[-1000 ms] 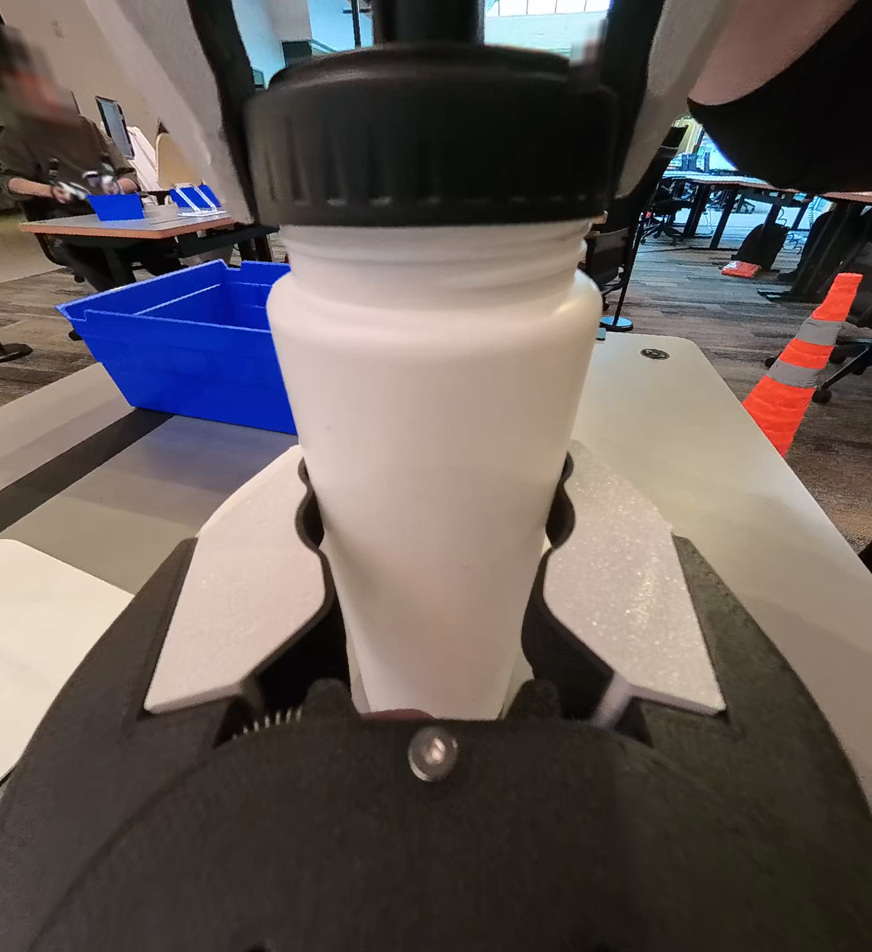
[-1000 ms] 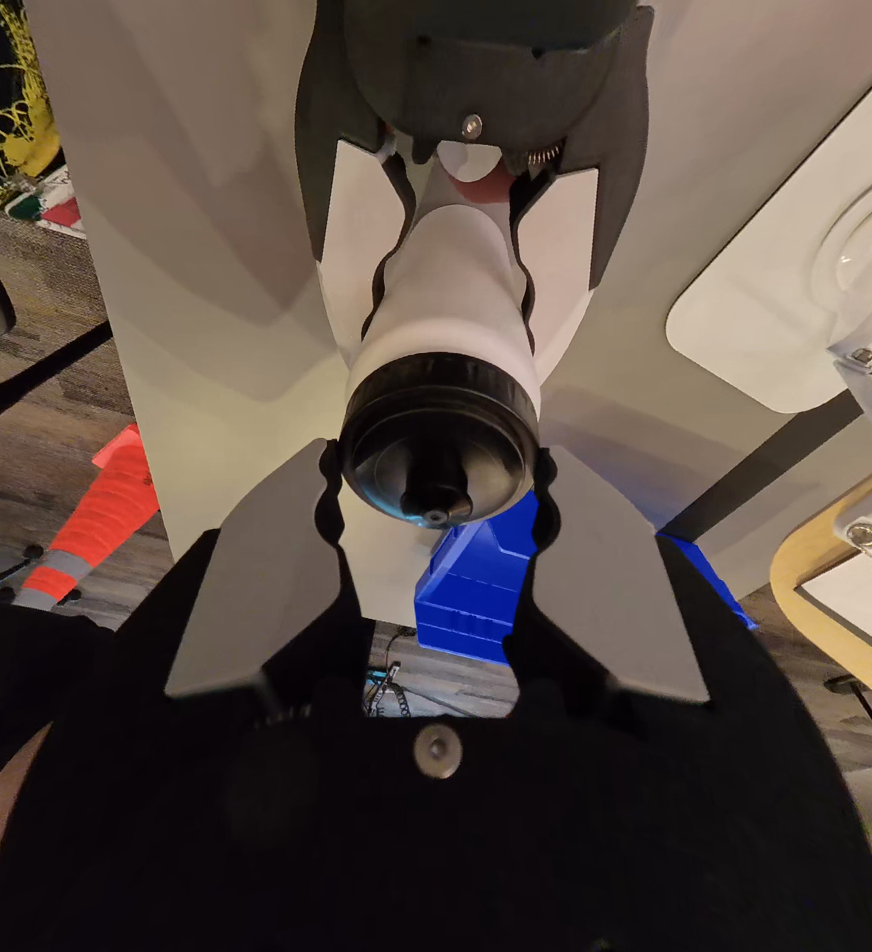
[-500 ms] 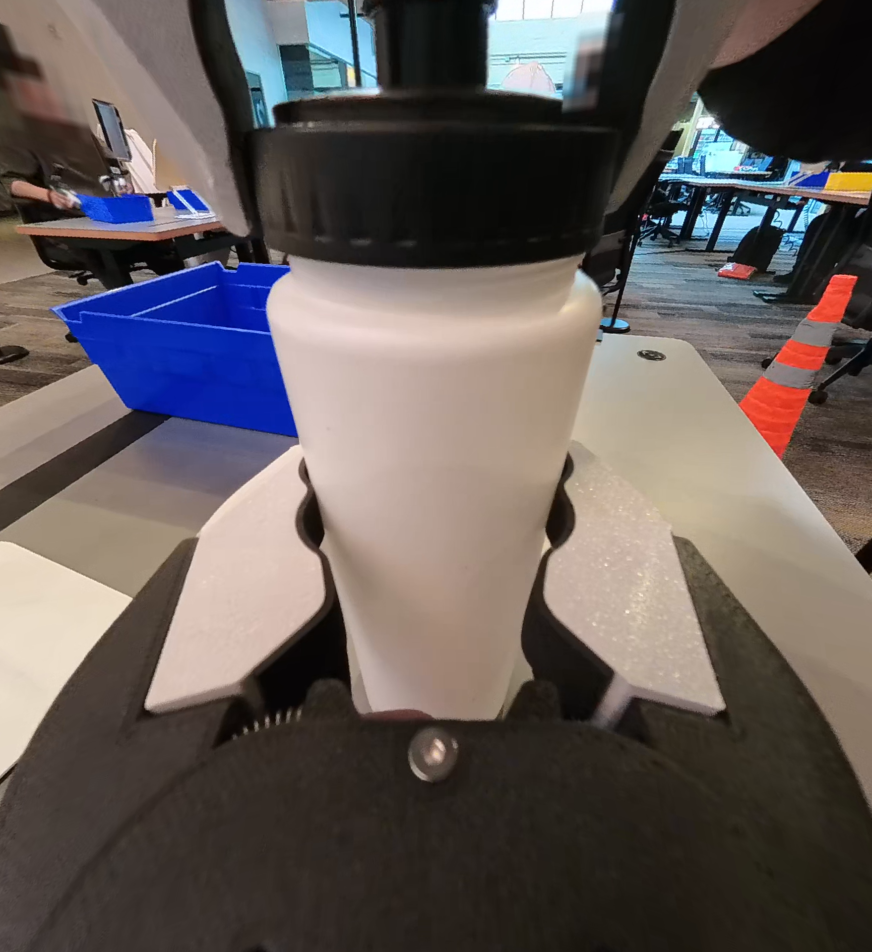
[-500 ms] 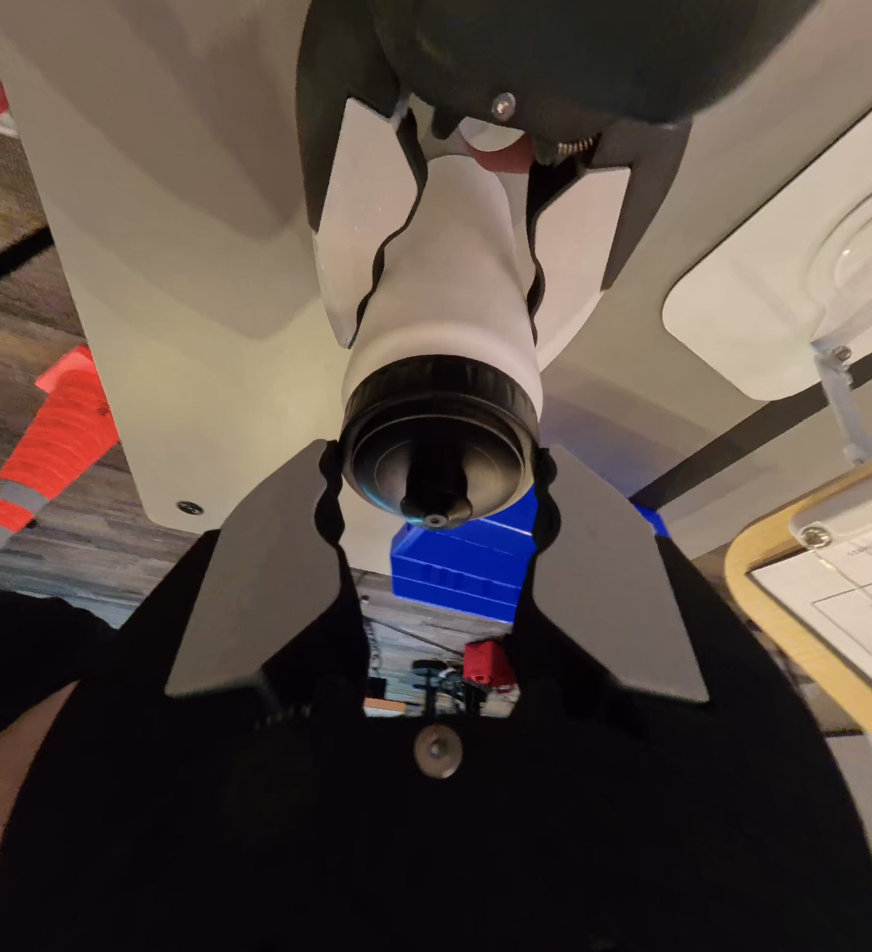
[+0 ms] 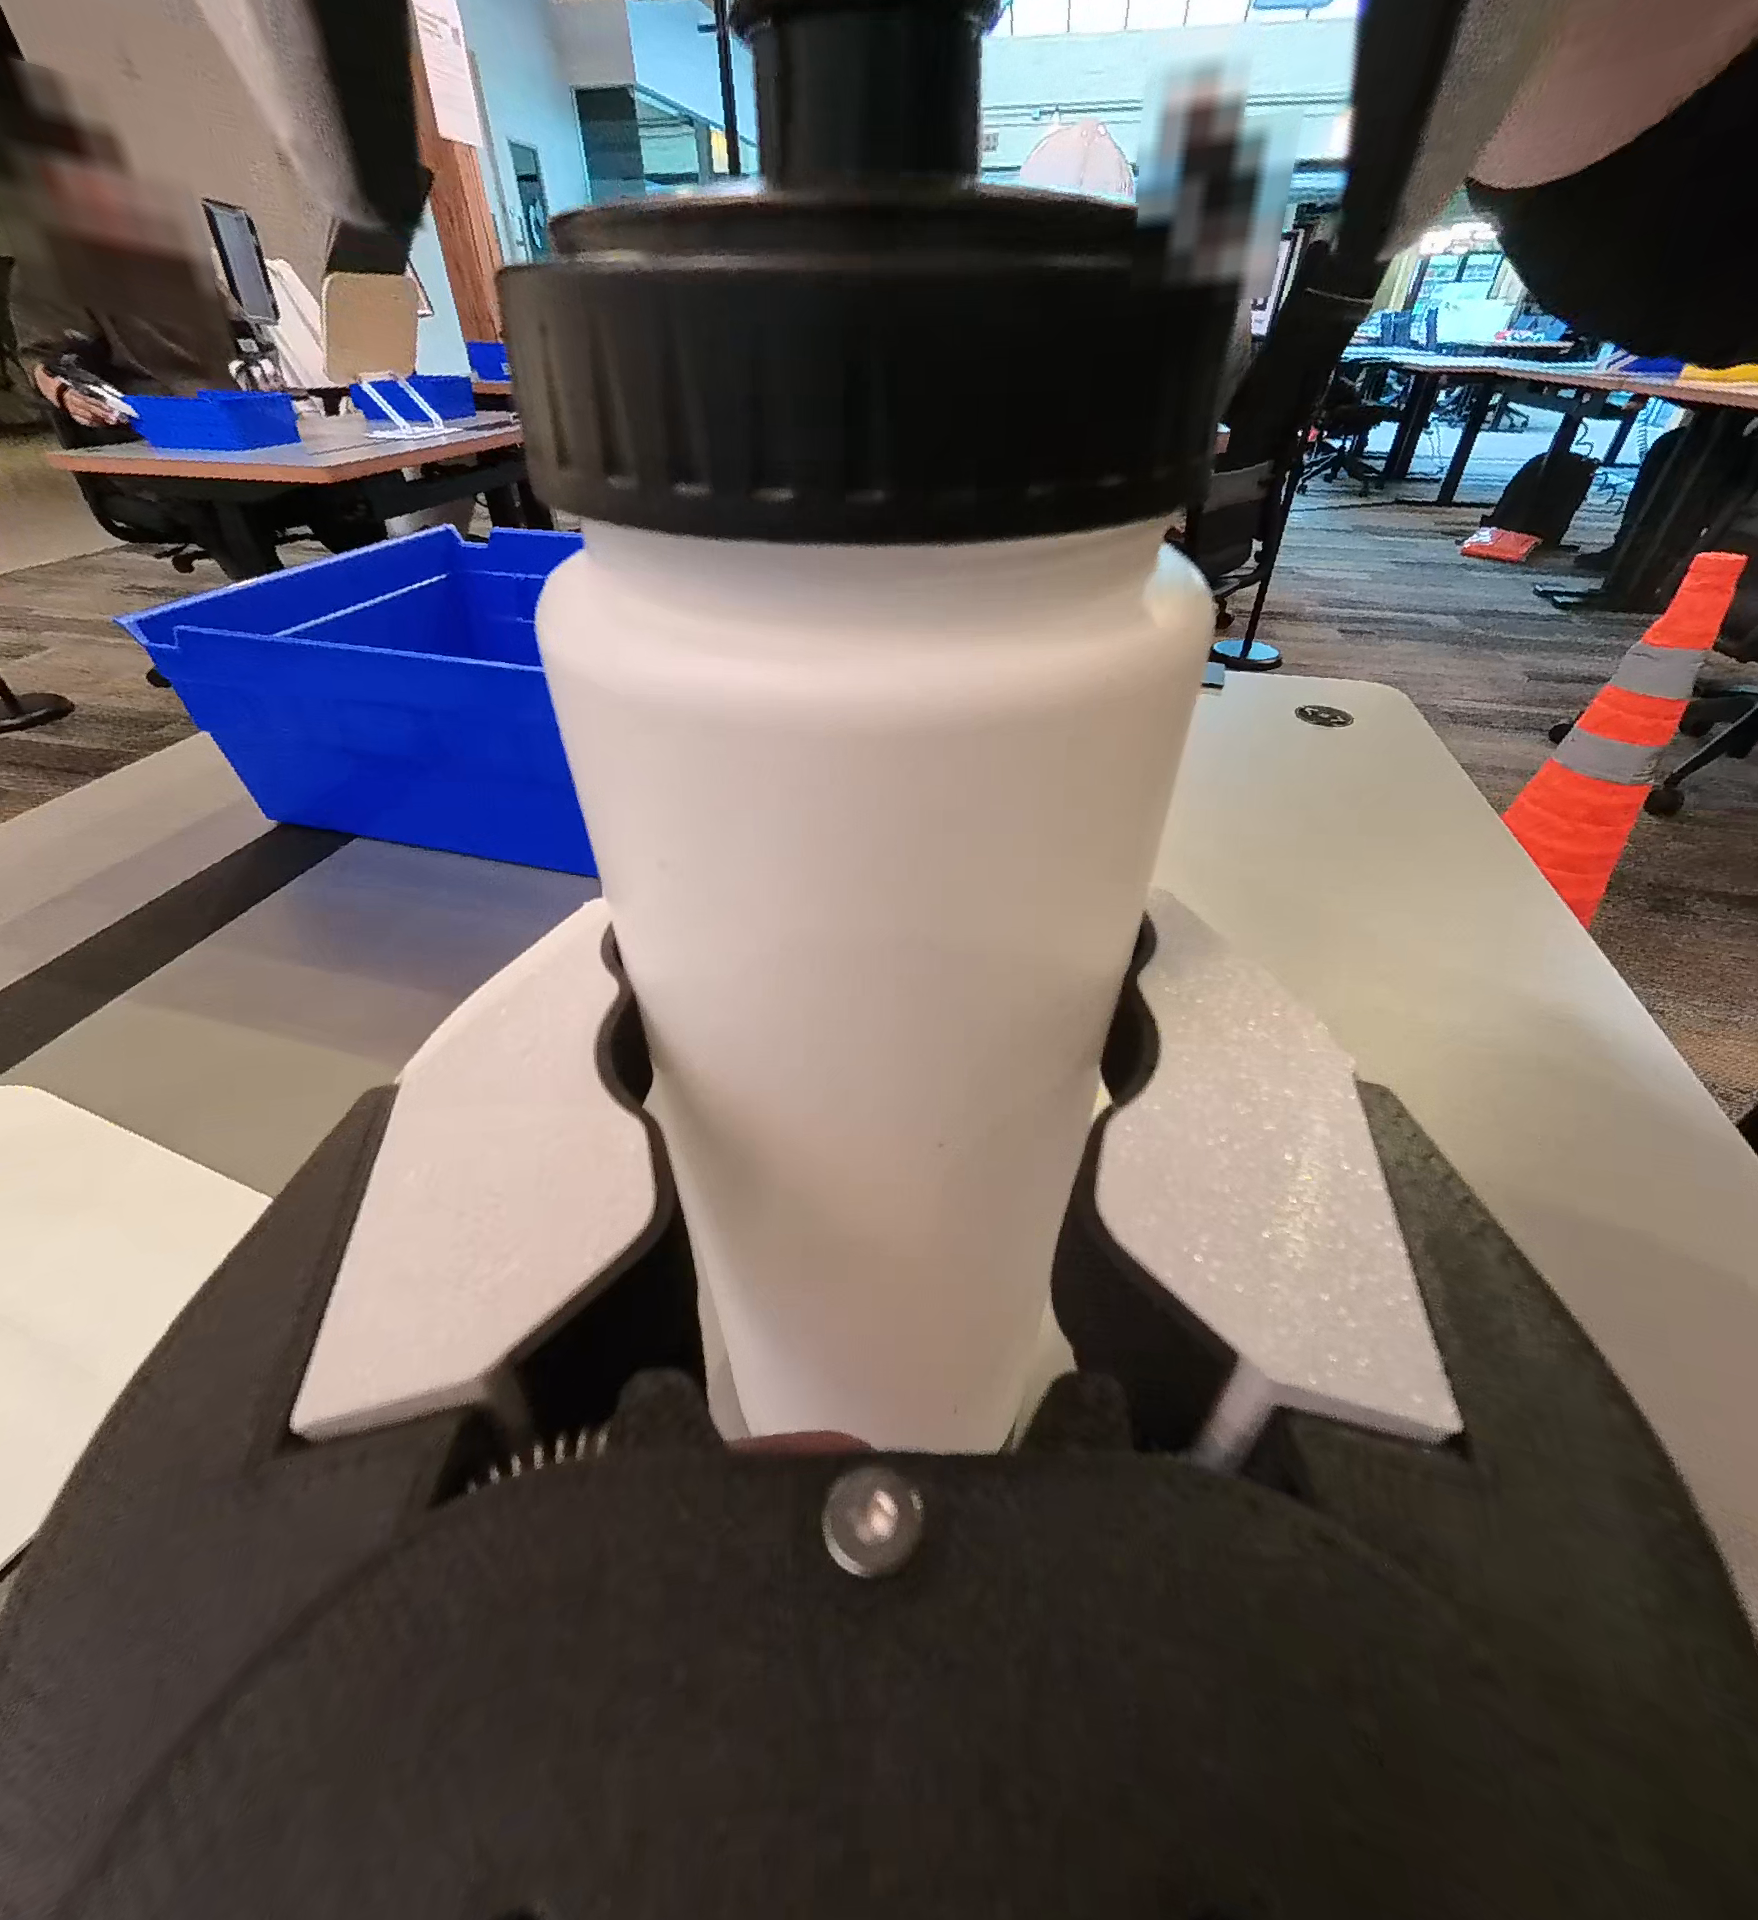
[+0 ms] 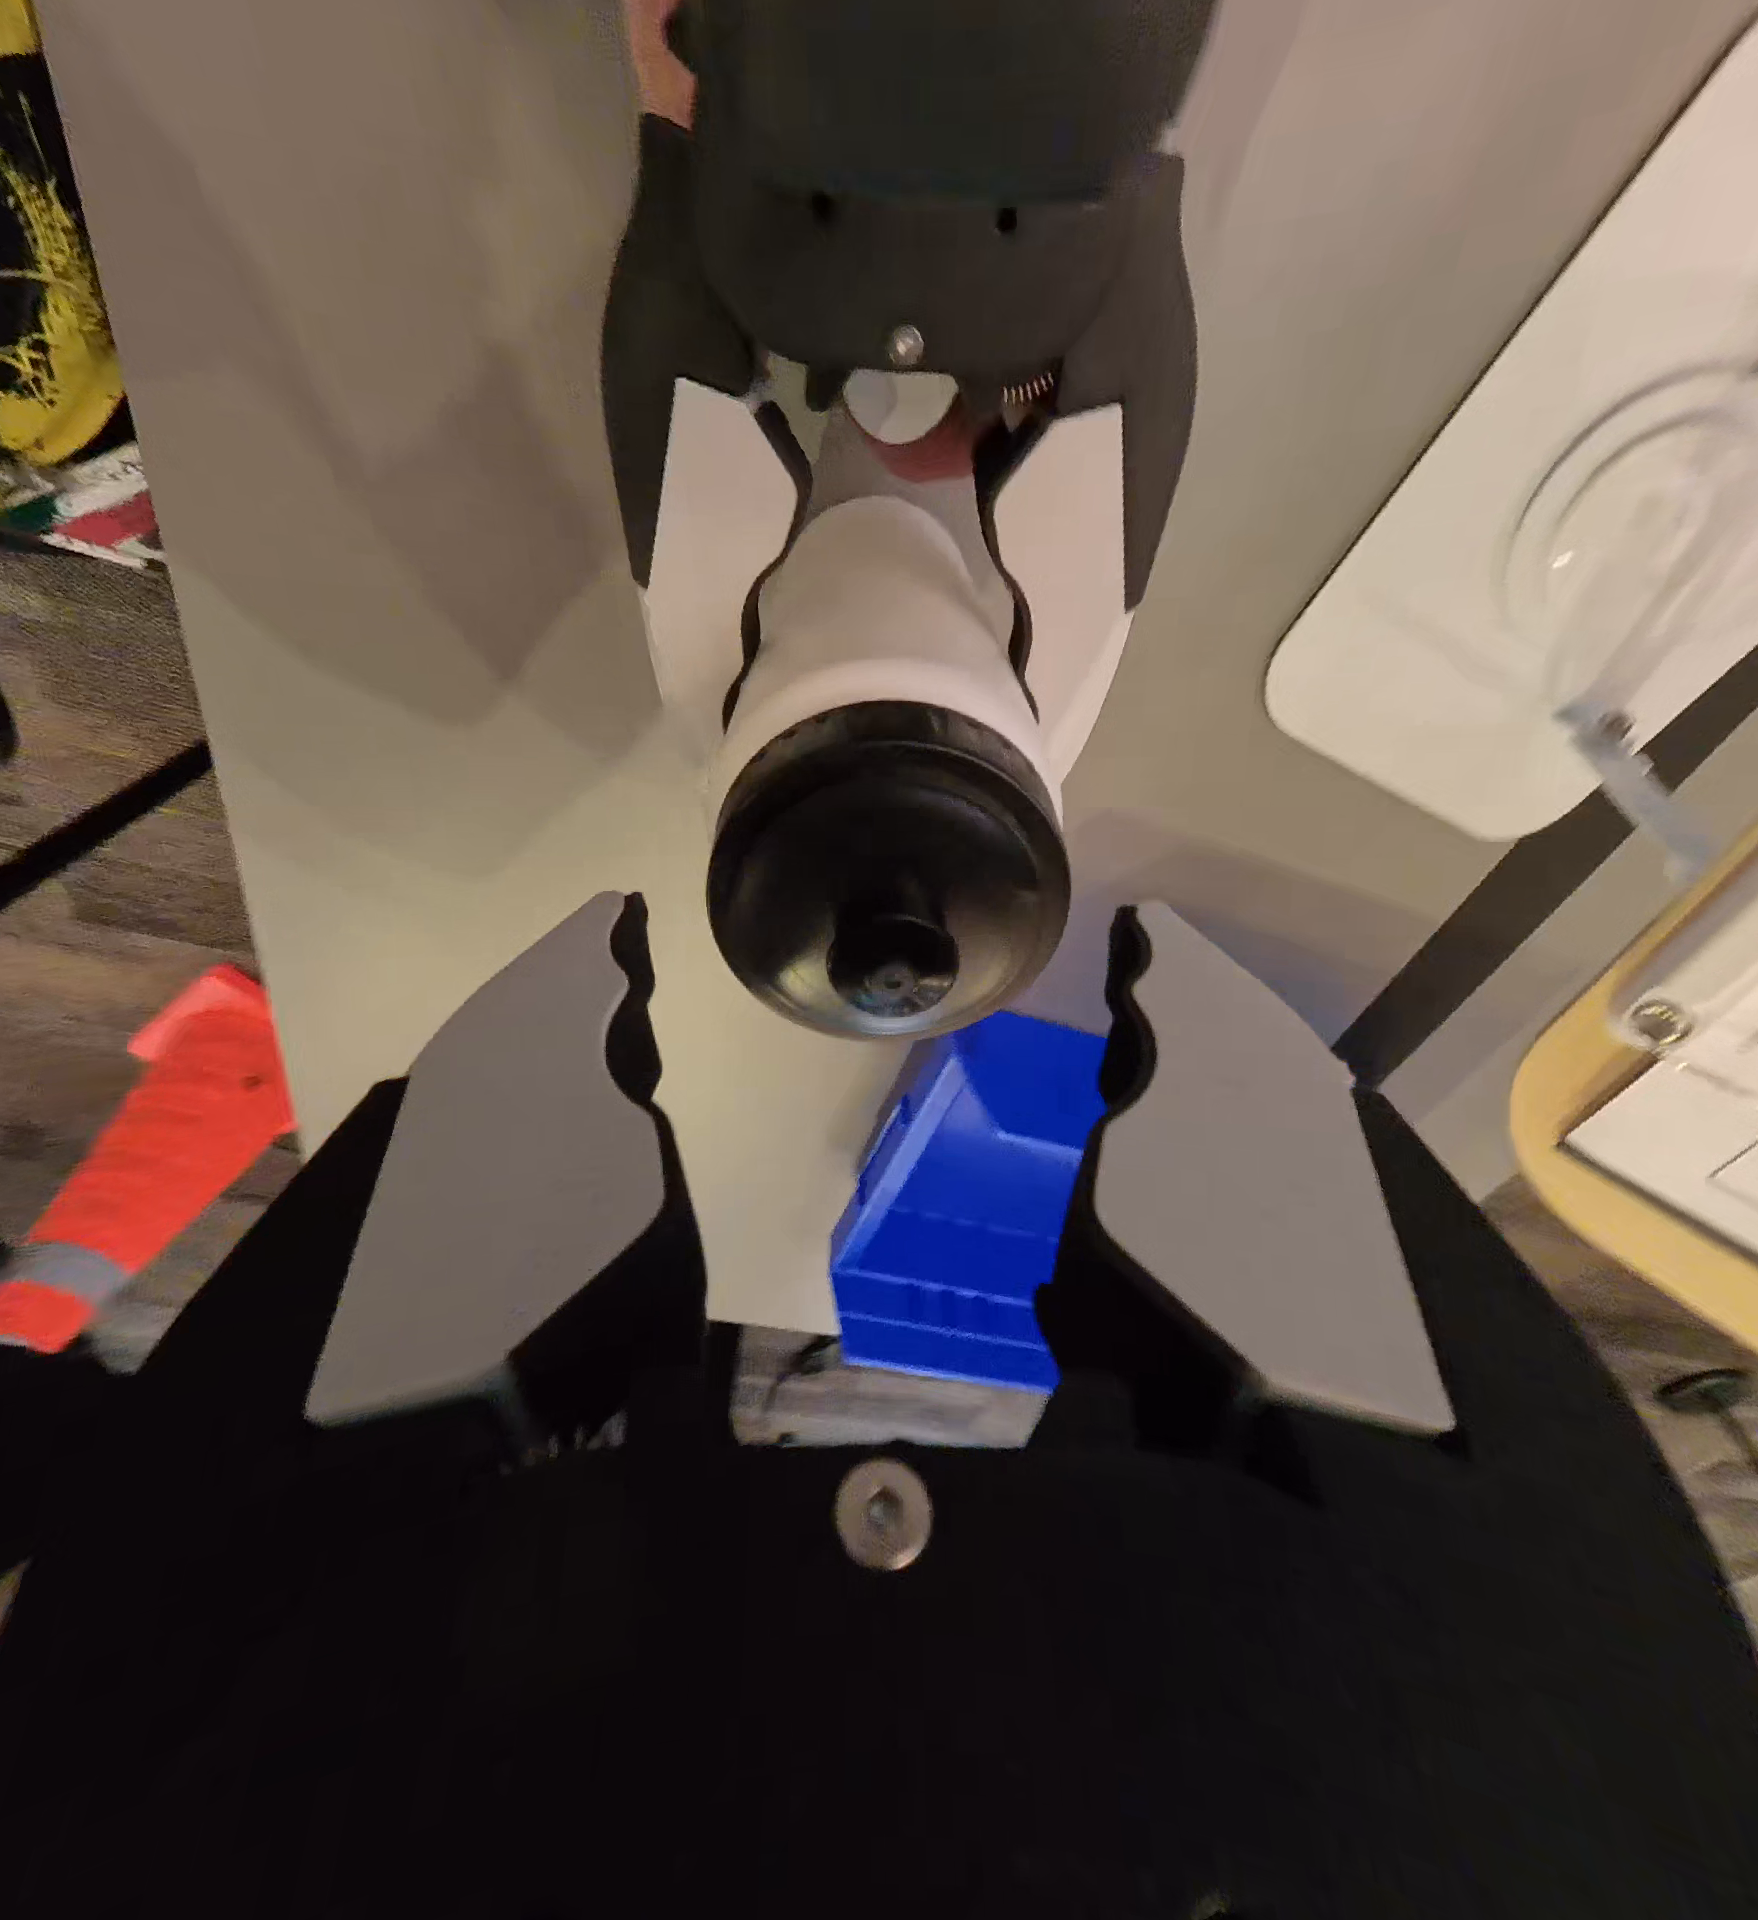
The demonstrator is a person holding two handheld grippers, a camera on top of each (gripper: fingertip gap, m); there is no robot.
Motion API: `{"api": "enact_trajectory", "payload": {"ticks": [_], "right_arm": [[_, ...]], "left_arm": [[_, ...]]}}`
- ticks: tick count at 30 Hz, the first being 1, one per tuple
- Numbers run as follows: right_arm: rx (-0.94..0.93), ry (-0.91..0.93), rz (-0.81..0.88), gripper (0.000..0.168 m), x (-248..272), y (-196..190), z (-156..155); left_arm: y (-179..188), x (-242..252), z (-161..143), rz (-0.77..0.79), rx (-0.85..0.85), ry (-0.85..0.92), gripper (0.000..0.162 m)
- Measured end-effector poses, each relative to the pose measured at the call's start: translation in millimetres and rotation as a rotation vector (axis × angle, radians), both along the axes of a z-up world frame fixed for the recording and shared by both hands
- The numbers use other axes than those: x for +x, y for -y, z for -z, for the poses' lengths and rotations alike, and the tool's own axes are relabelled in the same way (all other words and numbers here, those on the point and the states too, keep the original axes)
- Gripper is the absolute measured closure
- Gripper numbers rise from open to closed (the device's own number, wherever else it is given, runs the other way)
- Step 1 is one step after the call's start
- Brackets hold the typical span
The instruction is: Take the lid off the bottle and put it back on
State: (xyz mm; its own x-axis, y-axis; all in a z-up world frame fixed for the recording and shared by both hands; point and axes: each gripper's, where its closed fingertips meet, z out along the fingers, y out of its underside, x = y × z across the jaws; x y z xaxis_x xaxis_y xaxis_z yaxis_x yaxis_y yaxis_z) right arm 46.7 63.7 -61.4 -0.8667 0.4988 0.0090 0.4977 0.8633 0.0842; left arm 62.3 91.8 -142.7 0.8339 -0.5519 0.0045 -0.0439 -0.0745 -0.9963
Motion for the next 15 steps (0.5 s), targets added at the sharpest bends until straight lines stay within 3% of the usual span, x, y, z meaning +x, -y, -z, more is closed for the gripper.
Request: {"api": "enact_trajectory", "payload": {"ticks": [4, 6, 13, 15], "right_arm": [[0.025, 0.002, -0.054, 0.100, 0.7, -3.3, 7.6], [0.022, 0.003, -0.040, 0.098, 0.9, -3.1, 9.9], [-0.016, 0.010, 0.381, 0.098, 1.8, 0.1, 10.0], [-0.021, -0.006, 0.412, 0.098, 1.4, 0.7, 9.9]], "left_arm": [[-0.2, 0.3, 0.1, 0.000, 0.000, 0.000, 0.076], [-0.1, 0.2, 0.1, 0.000, 0.000, 0.000, 0.076], [0.0, -0.2, 0.0, 0.000, 0.001, 0.001, 0.076], [0.1, -0.2, 0.1, -0.001, 0.001, 0.000, 0.076]]}}
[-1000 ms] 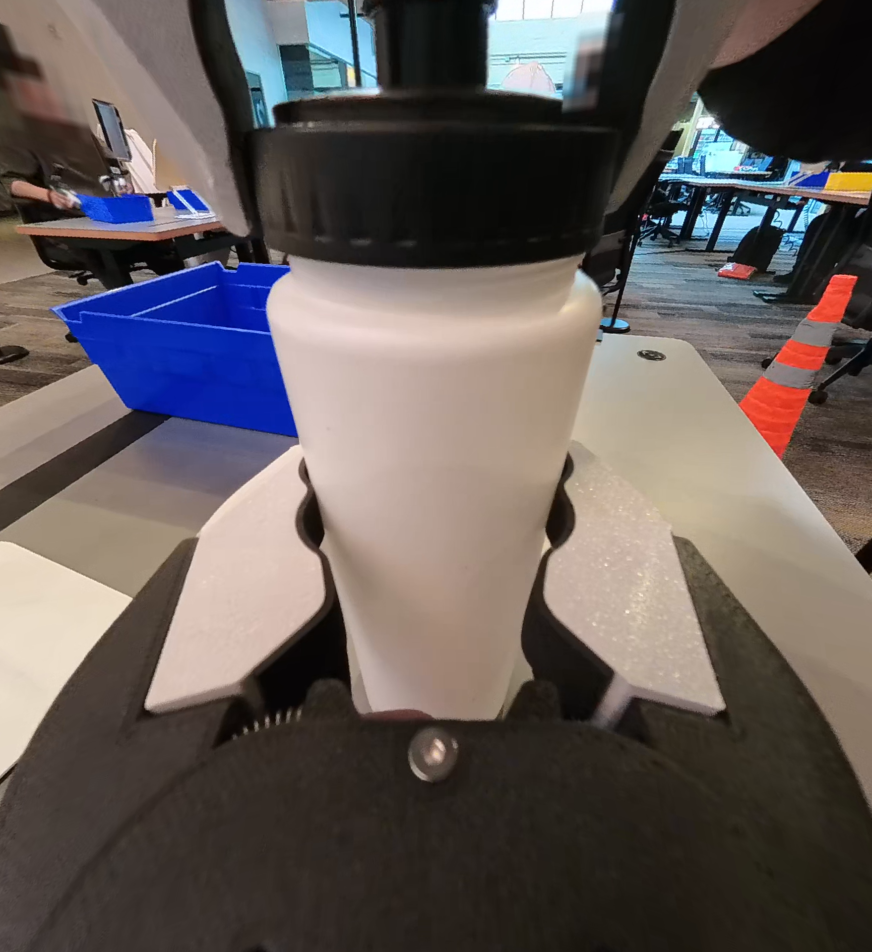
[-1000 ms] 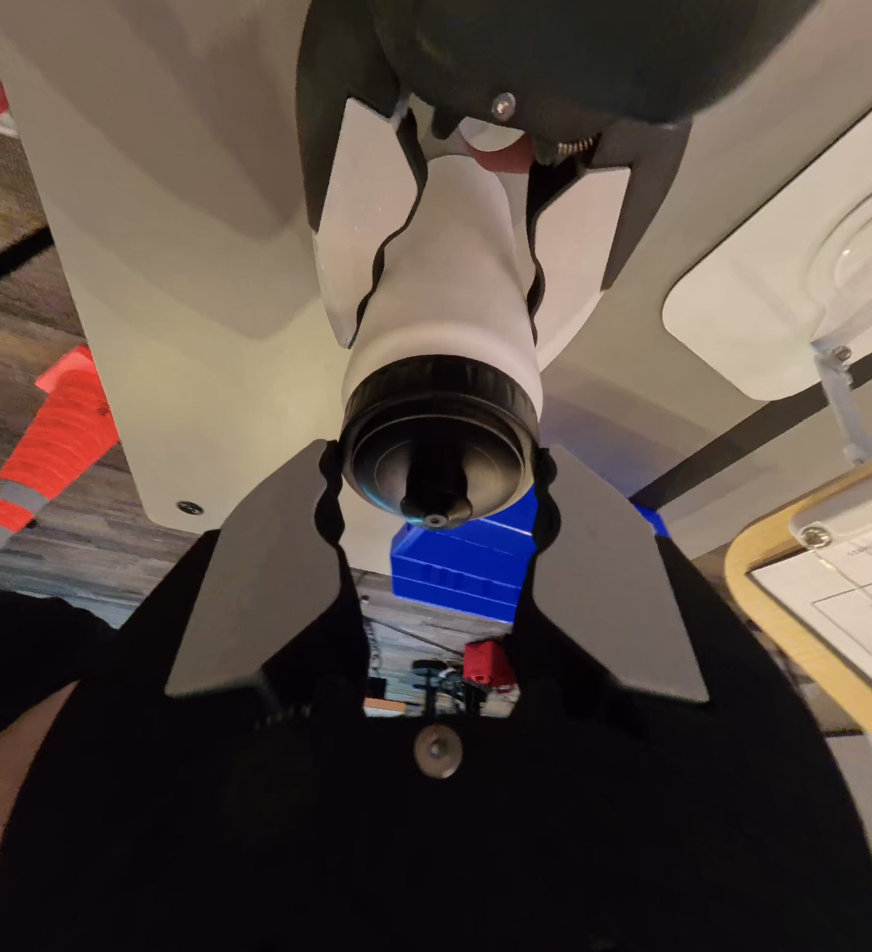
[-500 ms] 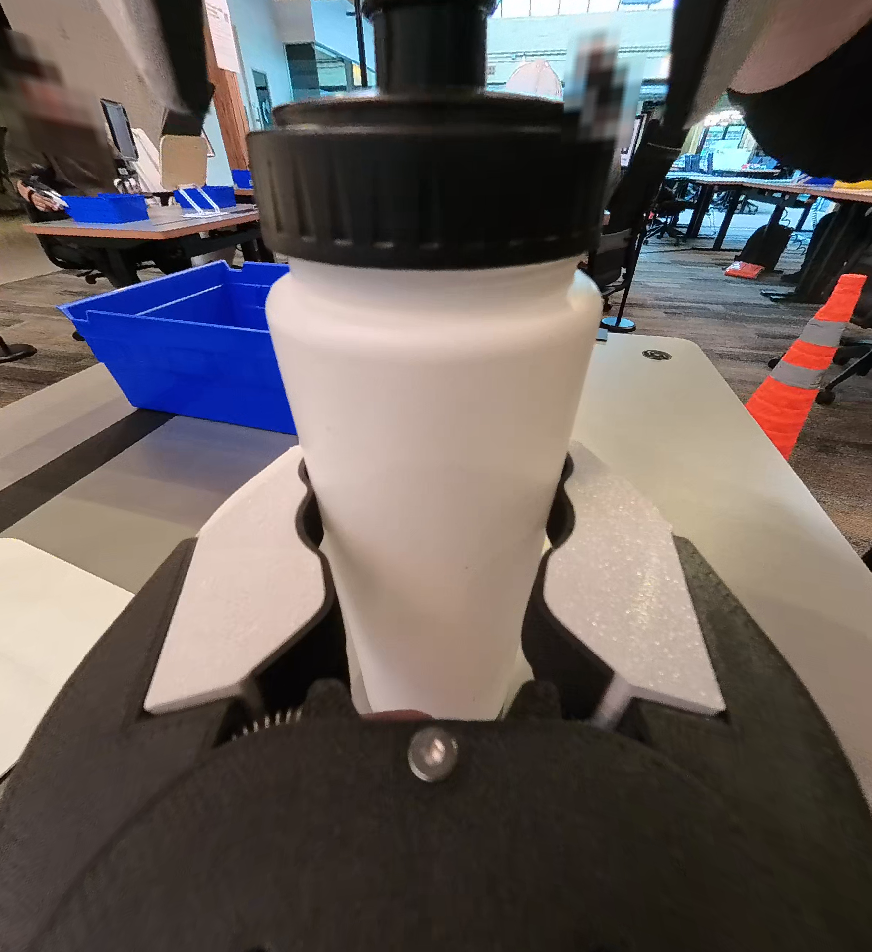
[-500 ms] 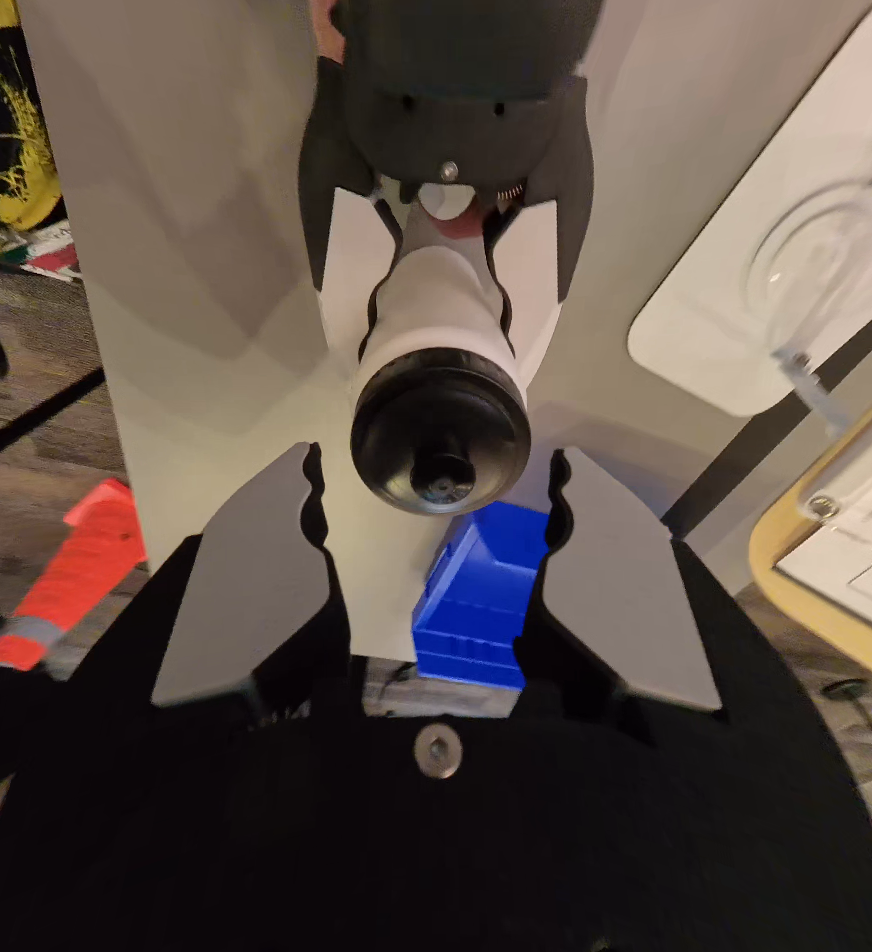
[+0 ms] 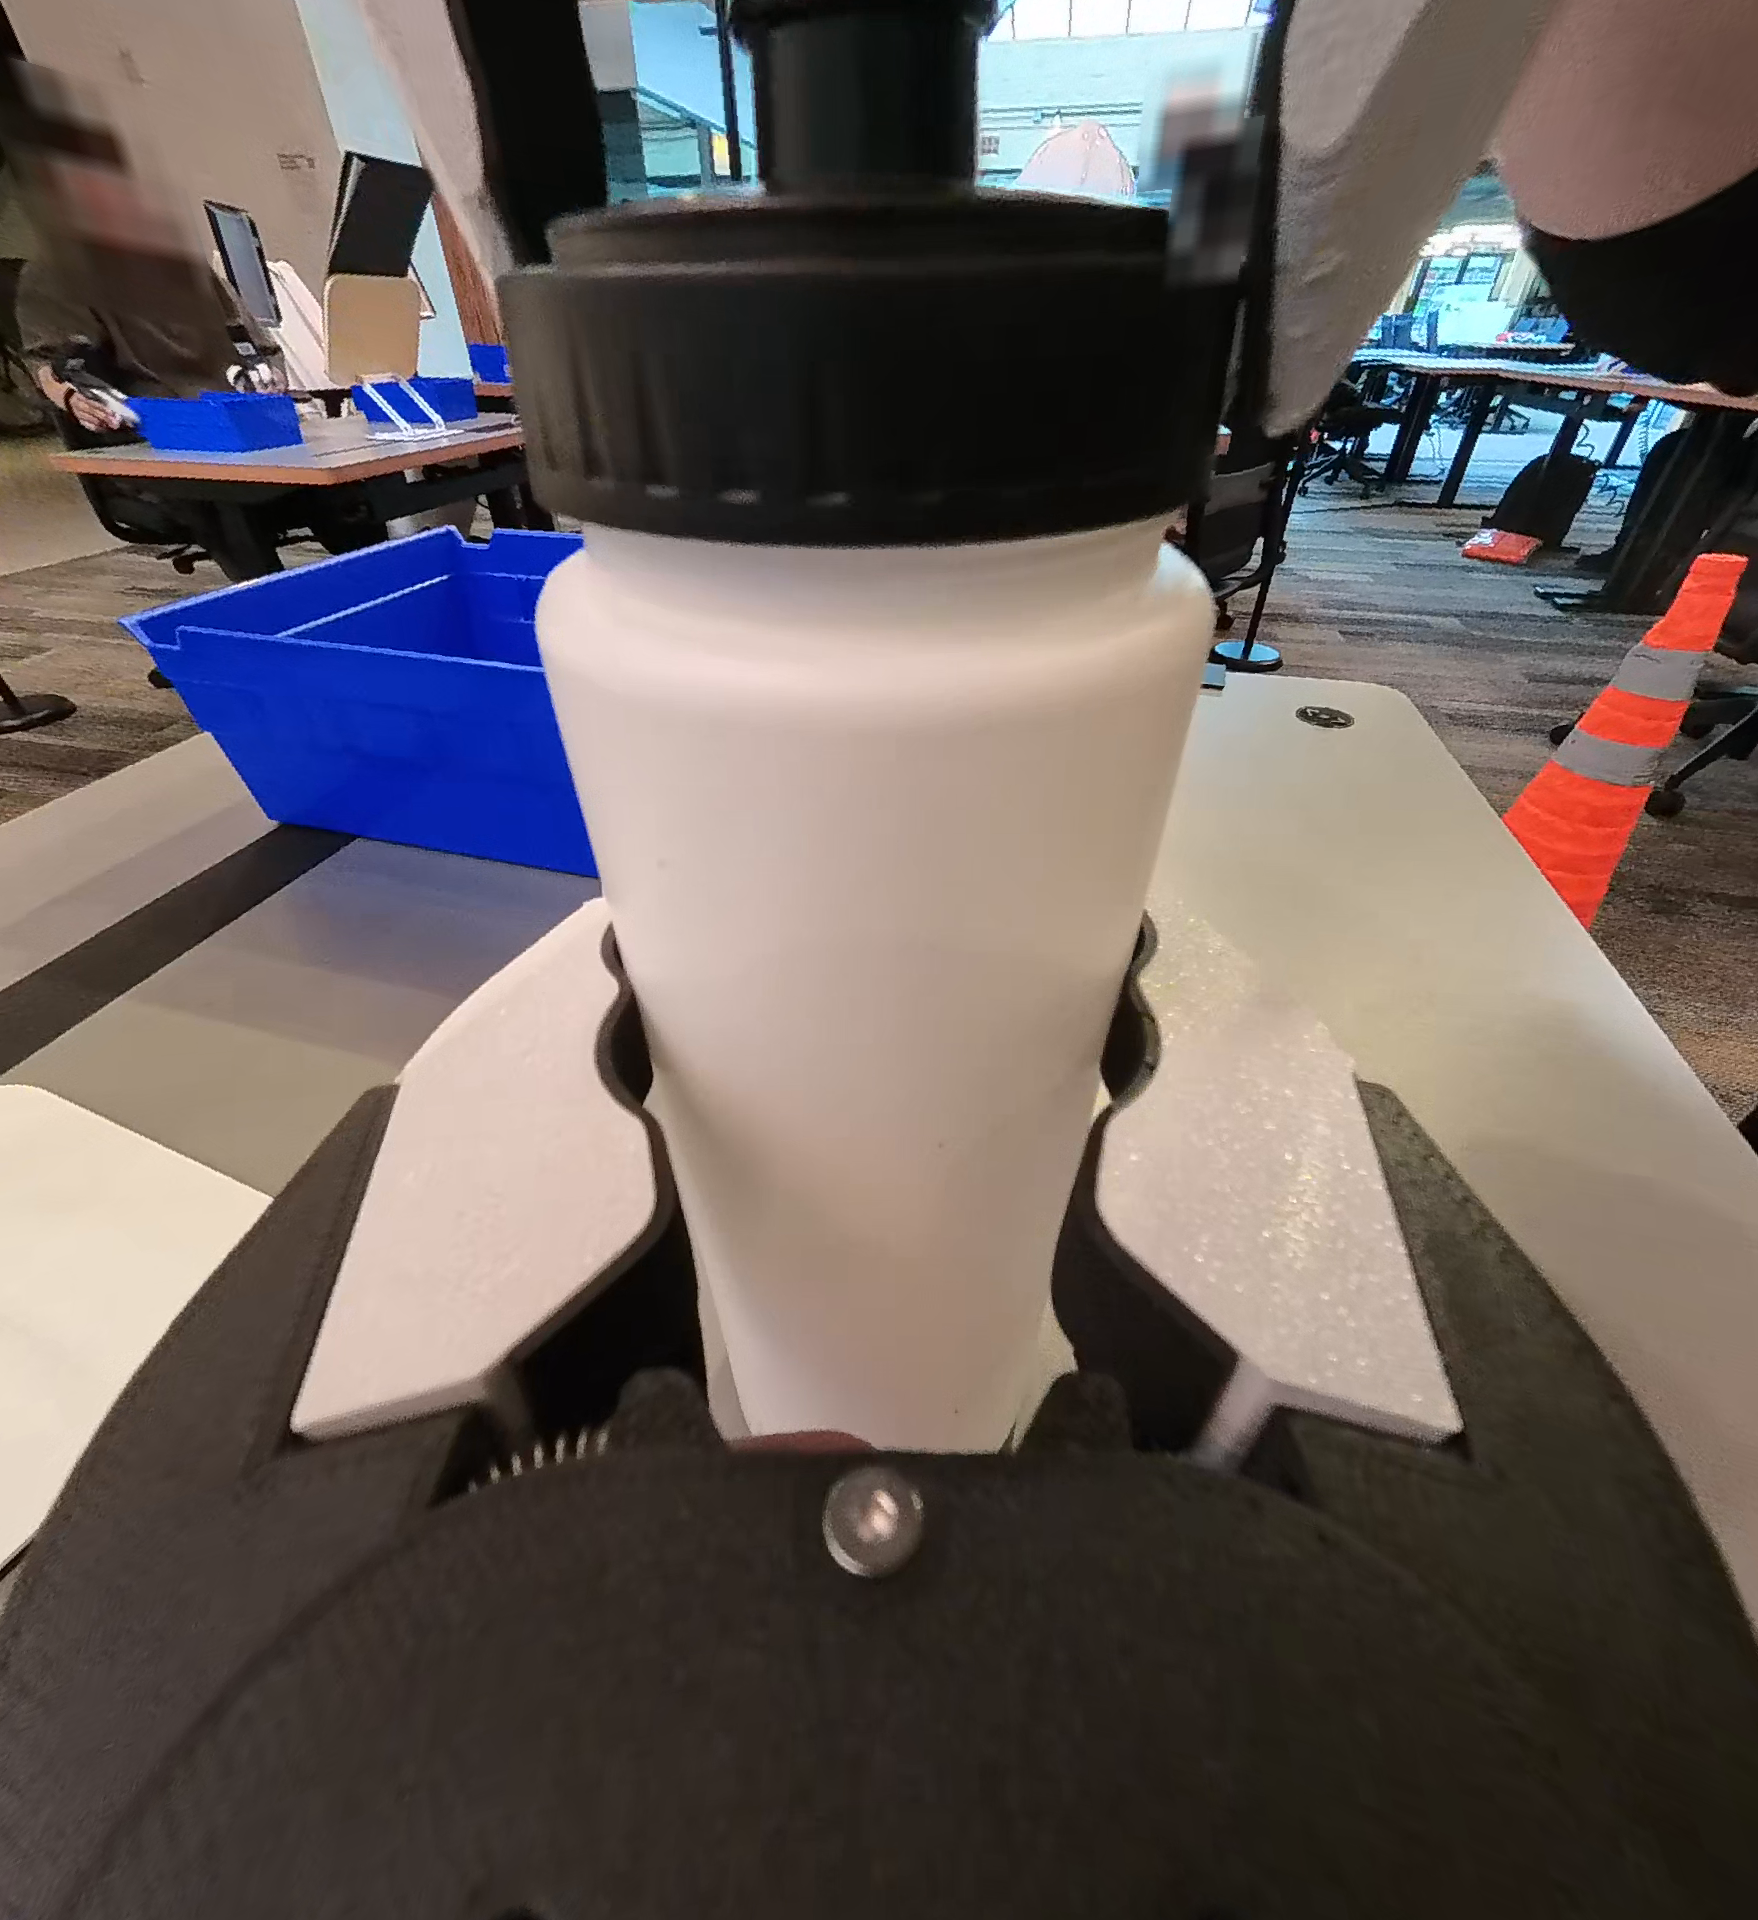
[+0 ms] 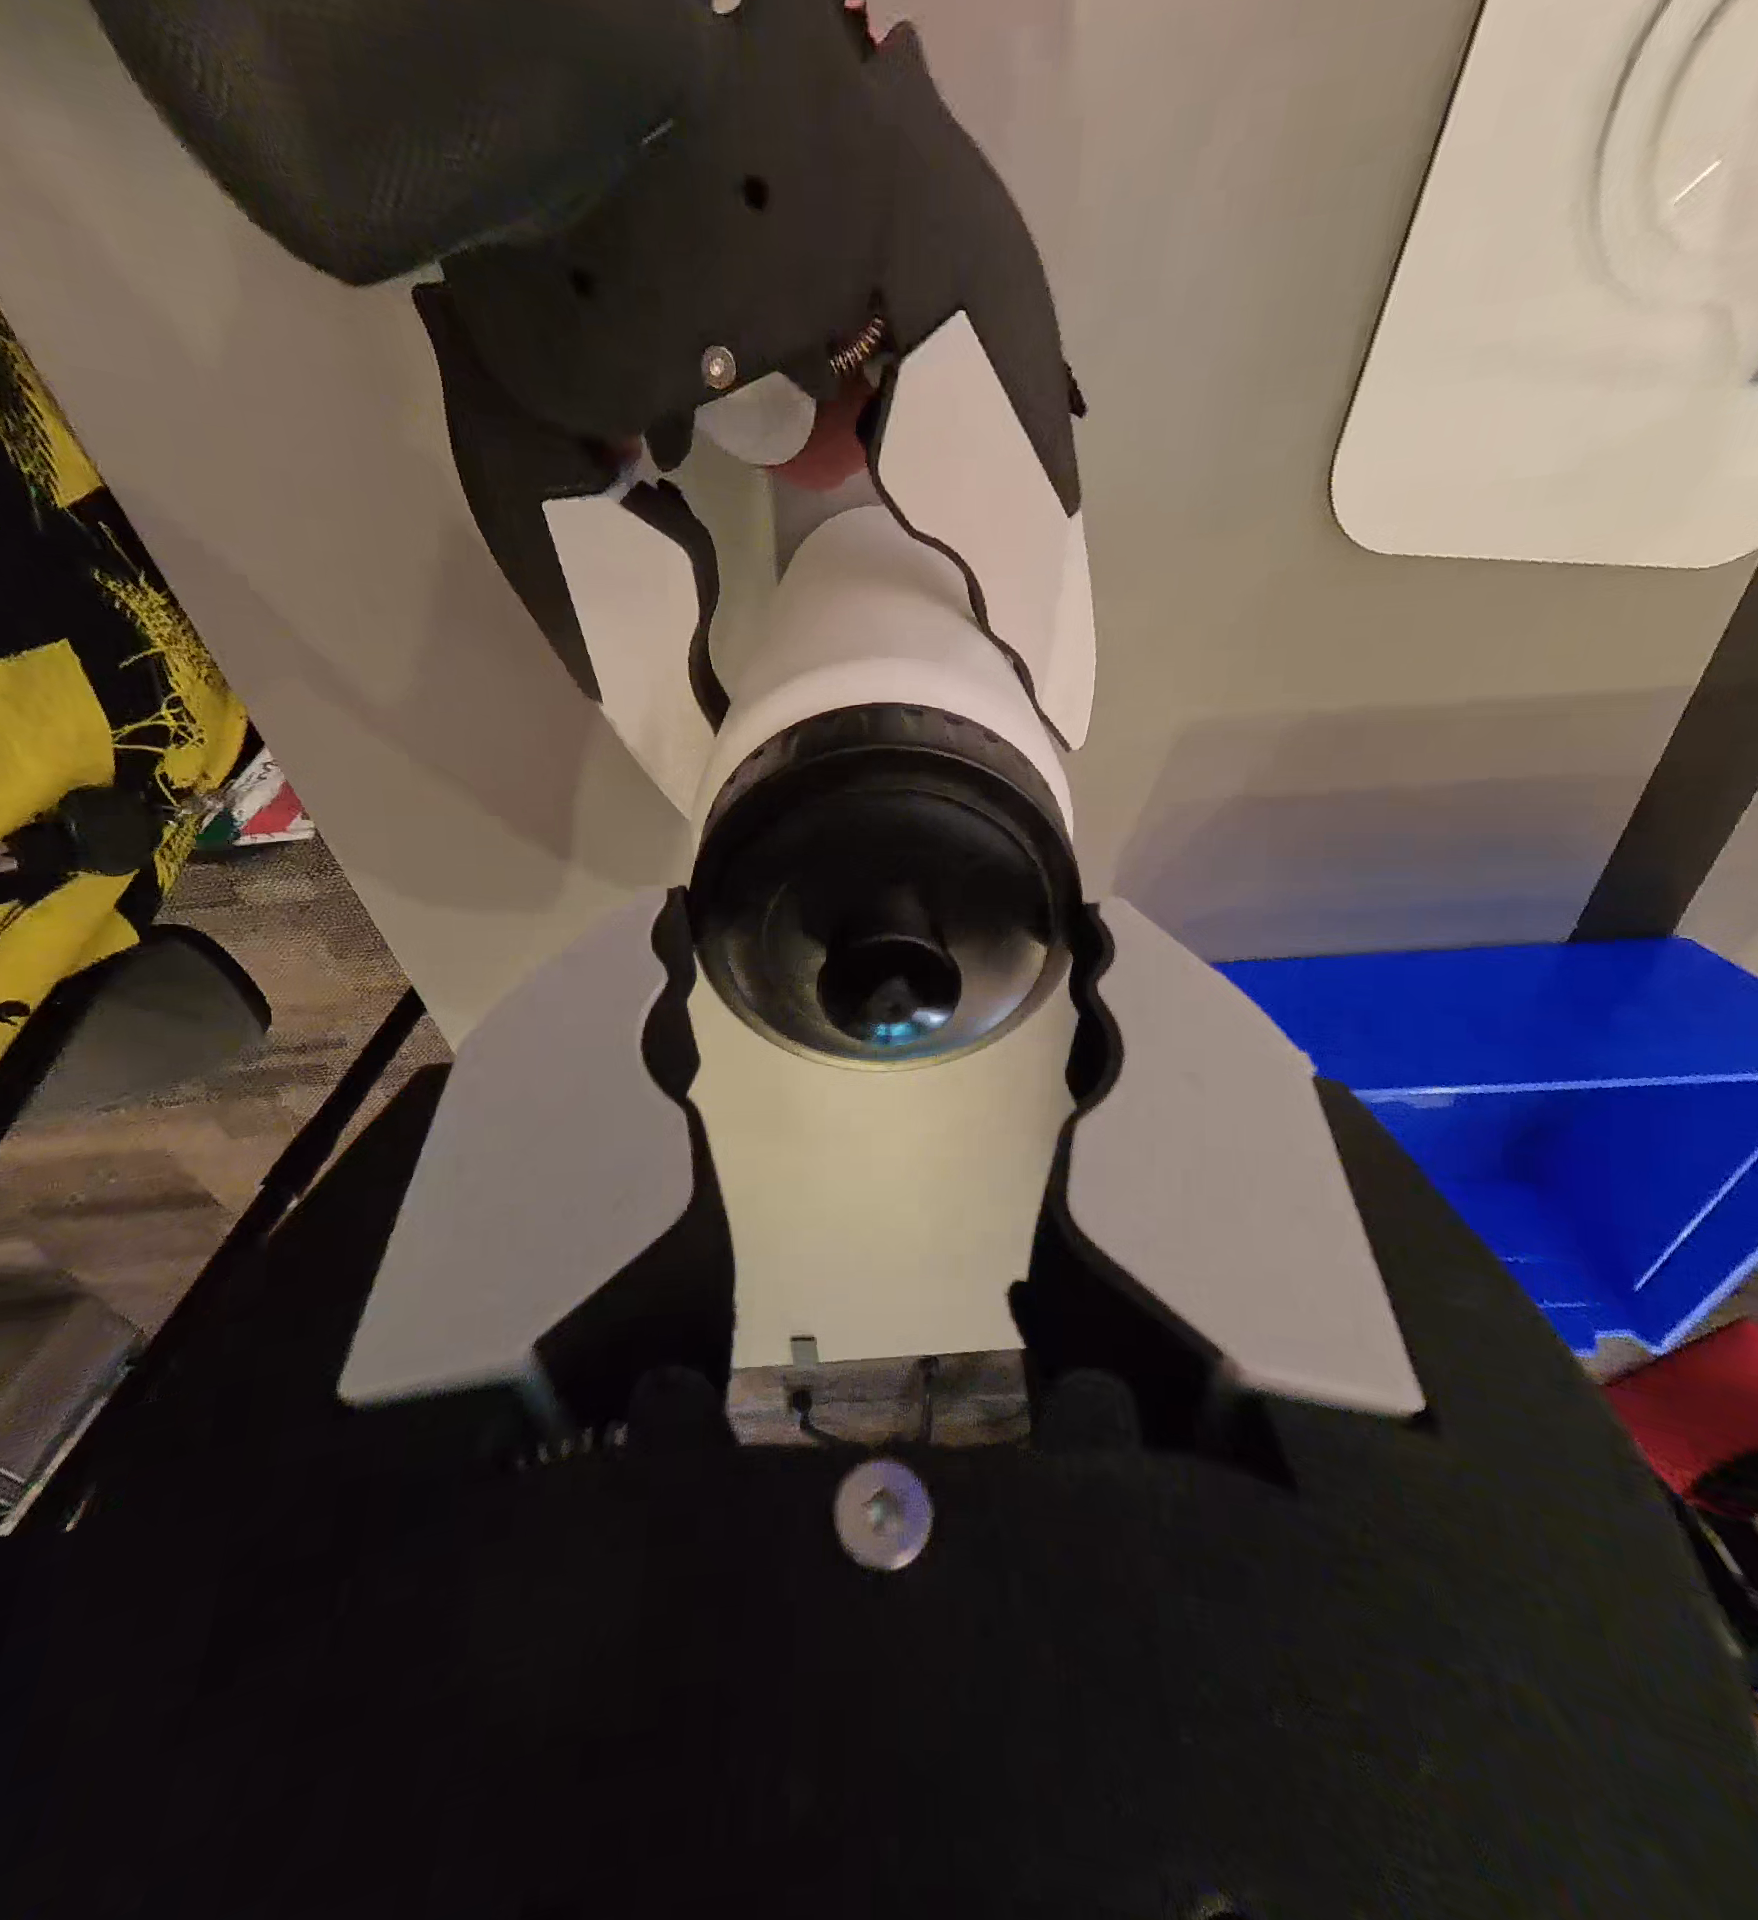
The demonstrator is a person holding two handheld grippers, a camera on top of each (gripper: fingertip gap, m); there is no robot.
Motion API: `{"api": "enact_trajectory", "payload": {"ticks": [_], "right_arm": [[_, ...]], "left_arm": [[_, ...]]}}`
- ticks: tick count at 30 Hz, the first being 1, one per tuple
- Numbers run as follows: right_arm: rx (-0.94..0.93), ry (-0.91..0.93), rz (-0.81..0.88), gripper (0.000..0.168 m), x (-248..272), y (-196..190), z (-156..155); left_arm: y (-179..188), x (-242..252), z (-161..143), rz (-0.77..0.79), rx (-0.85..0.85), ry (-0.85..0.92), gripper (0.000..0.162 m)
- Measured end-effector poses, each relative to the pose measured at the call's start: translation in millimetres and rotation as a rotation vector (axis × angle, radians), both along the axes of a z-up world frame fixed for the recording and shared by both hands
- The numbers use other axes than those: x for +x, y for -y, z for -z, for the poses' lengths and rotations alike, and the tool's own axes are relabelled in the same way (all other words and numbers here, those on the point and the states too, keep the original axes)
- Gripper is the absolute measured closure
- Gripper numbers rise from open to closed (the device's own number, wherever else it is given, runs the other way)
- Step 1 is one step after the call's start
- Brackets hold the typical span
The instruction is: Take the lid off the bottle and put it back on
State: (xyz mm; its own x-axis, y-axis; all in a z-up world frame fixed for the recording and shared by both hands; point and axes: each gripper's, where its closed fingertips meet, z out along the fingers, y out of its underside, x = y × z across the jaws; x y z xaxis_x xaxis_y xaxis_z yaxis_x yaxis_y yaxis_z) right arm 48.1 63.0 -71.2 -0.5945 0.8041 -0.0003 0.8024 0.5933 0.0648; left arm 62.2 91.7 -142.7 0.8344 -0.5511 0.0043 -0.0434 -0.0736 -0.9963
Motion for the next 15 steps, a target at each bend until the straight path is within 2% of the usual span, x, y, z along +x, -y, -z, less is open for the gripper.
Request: {"api": "enact_trajectory", "payload": {"ticks": [2, 4, 5, 7, 10, 12, 15], "right_arm": [[-0.007, -0.008, -0.044, 0.096, -1, -2, -1], [0.021, -0.041, -0.162, 0.083, -3, -8, -3], [0.031, -0.050, -0.232, 0.082, -4, -10, -4], [0.030, -0.063, -0.345, 0.082, -6, -10, -5], [-0.012, -0.041, -0.439, 0.093, -4, -2, -2], [-0.015, -0.022, -0.447, 0.099, -3, 0, -1], [-0.025, -0.006, -0.303, 0.099, -2, 0, -1]], "left_arm": [[0, 0, 0, -0.001, -0.001, -0.001, 0.076], [0, 0, 0, 0.000, 0.000, 0.000, 0.076], [0, 0, 0, 0.000, 0.000, 0.000, 0.076], [0, 0, 0, 0.001, 0.001, 0.002, 0.076], [0, 0, 0, 0.002, 0.002, 0.002, 0.076], [0, 0, 0, 0.002, 0.003, 0.003, 0.076], [0, 0, 0, 0.001, 0.002, 0.002, 0.076]]}}
